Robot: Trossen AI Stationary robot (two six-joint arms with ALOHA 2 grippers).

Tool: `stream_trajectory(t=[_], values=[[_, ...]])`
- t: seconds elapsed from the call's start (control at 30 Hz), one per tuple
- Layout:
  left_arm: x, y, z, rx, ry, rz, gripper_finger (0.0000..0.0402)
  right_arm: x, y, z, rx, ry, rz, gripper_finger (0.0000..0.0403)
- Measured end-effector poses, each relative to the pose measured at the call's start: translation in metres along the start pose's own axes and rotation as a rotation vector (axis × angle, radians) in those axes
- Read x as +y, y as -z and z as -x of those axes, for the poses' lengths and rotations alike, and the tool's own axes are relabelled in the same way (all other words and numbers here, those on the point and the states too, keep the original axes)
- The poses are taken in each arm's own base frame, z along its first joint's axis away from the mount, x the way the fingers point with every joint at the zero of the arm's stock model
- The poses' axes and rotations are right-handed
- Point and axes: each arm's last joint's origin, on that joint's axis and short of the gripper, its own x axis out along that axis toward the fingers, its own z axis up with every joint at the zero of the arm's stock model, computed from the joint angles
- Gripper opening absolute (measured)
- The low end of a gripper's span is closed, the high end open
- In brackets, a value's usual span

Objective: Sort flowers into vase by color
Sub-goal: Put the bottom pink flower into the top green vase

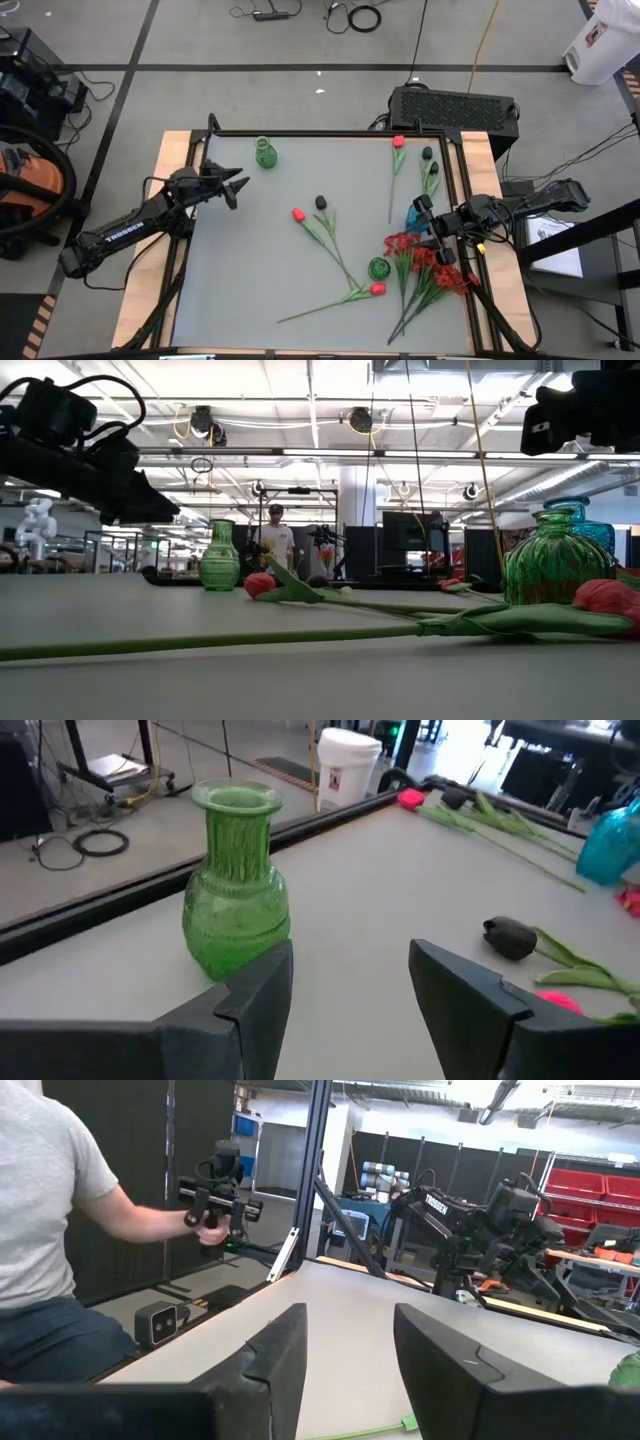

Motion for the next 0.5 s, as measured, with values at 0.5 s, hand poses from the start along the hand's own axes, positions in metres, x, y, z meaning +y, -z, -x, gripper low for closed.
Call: stream_trajectory(t=[0.5], values=[[-0.030, -0.042, 0.013, -0.165, 0.528, 0.052, 0.0208, 0.000, 0.000, 0.000, -0.001, 0.000, 0.000, 0.0144]])
